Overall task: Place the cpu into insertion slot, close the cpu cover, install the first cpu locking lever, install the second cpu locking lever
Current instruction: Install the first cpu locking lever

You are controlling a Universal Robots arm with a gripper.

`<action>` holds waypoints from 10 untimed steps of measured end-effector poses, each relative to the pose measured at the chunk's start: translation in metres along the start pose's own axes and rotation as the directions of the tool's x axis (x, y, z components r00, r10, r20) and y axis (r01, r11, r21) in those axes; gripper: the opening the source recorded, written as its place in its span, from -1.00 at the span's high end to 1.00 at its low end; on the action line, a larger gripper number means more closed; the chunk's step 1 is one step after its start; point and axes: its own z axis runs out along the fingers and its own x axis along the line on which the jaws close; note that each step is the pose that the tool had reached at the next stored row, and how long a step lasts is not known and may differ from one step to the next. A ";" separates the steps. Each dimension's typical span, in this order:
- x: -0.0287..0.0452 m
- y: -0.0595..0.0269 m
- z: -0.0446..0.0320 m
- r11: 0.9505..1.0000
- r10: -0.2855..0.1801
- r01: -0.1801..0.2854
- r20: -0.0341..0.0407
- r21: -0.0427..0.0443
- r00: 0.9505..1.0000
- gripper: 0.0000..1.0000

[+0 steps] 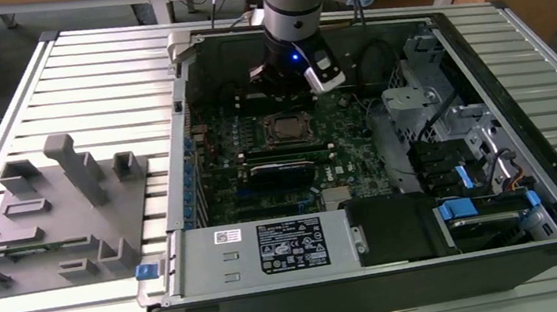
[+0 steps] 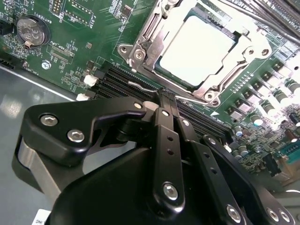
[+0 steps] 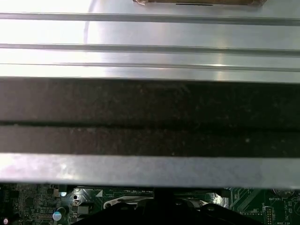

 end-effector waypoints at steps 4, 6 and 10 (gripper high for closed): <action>-0.0005 0.0003 0.0009 1.000 0.000 0.000 0.000 0.000 1.000 0.79; -0.0005 0.0003 0.0010 1.000 0.001 -0.001 0.000 0.000 1.000 0.79; -0.0005 0.0003 0.0011 1.000 0.004 -0.004 0.001 0.000 1.000 0.79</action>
